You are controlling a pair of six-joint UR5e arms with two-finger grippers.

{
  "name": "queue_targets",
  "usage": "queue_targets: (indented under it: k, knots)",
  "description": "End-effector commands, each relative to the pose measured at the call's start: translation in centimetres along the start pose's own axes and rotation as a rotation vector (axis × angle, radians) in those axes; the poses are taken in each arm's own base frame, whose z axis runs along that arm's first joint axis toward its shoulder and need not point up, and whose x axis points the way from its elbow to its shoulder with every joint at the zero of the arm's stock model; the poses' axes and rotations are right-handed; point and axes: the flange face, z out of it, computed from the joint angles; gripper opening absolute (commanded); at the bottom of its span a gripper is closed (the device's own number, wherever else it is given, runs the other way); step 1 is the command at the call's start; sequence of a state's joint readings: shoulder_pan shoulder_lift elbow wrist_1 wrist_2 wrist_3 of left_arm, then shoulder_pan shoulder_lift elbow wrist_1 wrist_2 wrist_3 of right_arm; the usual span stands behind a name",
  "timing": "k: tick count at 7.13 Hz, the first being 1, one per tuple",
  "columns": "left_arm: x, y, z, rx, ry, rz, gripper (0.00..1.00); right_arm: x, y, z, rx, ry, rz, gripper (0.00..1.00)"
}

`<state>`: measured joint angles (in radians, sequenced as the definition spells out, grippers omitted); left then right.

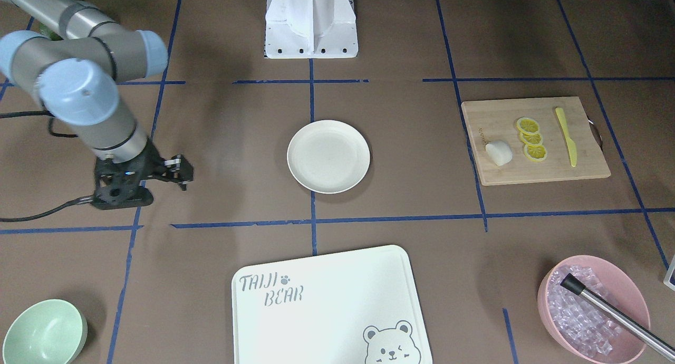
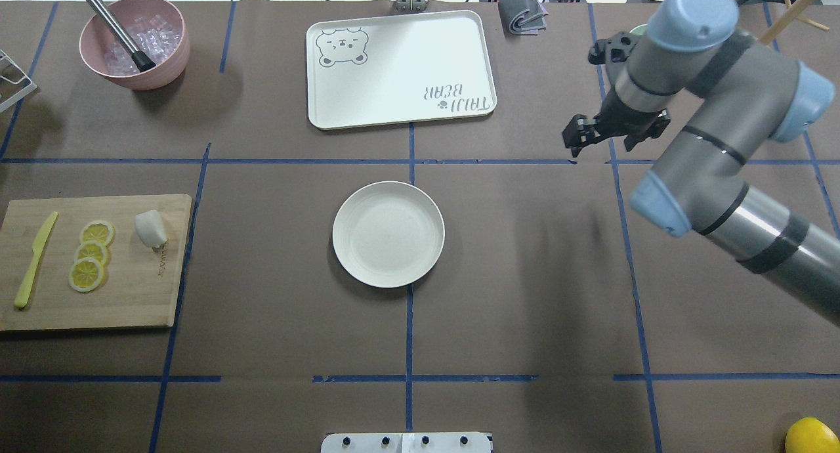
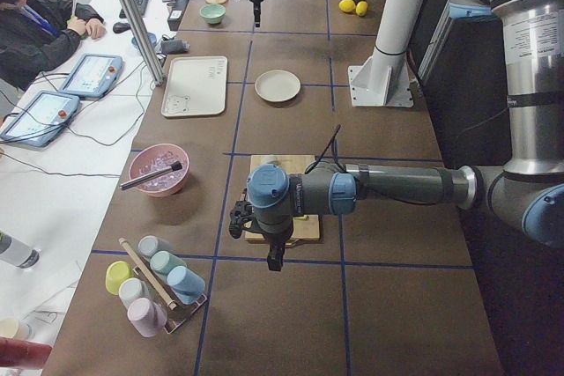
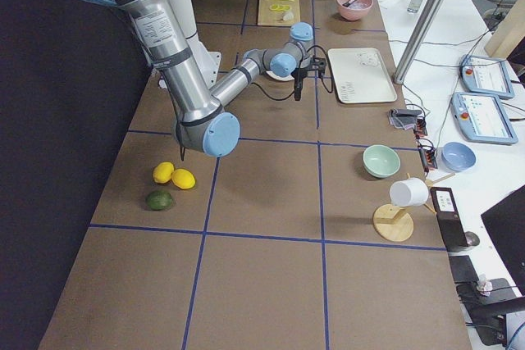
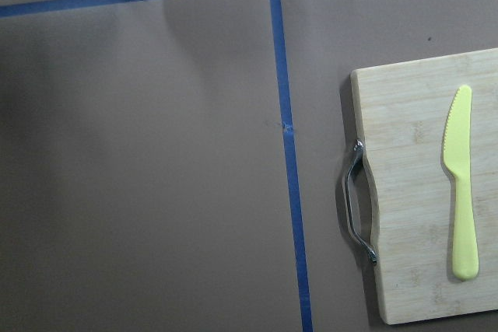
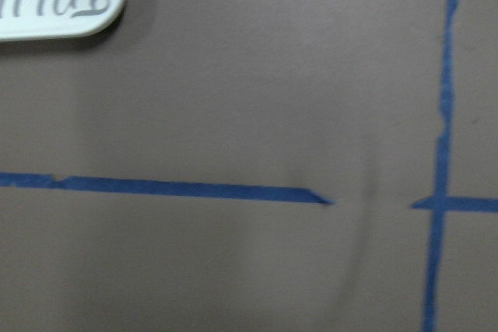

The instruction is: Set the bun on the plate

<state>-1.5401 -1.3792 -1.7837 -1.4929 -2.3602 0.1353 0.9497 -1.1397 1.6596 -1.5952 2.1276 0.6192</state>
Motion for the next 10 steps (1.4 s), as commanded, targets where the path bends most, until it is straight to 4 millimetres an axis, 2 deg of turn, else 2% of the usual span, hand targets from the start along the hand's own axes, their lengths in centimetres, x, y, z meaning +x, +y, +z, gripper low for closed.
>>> queue_targets:
  k: [1,2,3,4,5,6,7,8,9,10]
  knots:
    - [0.5,-0.5,-0.1,0.005,0.004,0.008,1.0,18.7,2.4,-2.5,-0.027,0.024,-0.189,1.0]
    - [0.5,-0.8,-0.2,0.009,0.004,0.014,1.0,26.2,4.7,-3.7,-0.027,0.039,-0.237,1.0]
    - [1.1,-1.8,-0.9,0.025,0.002,0.029,1.0,33.0,7.9,-4.8,-0.025,0.046,-0.235,1.0]
    - [1.7,-3.0,-1.7,0.043,-0.002,0.047,1.0,38.6,12.5,-4.5,-0.042,0.055,-0.149,1.0]
    - [2.2,-3.8,-2.2,0.056,-0.002,0.062,1.0,42.4,17.0,-3.4,-0.071,0.06,-0.06,1.0]
    - [3.0,-5.6,-3.1,0.085,-0.005,0.093,1.0,43.9,19.1,-3.5,-0.072,0.059,-0.017,1.0]
    - [4.4,-7.4,-4.5,0.136,-0.008,0.152,1.0,43.5,19.3,-3.9,-0.065,0.059,-0.011,1.0]
    - [5.0,-7.9,-5.0,0.177,-0.013,0.189,1.0,43.1,19.1,-4.3,-0.054,0.059,0.023,1.0]
    - [7.7,-8.4,-5.2,0.199,0.044,0.242,1.0,43.0,18.9,-4.5,-0.048,0.059,0.033,1.0]
    - [13.4,-8.9,-1.6,0.115,0.174,0.272,1.0,42.8,18.9,-4.6,-0.046,0.054,0.033,1.0]
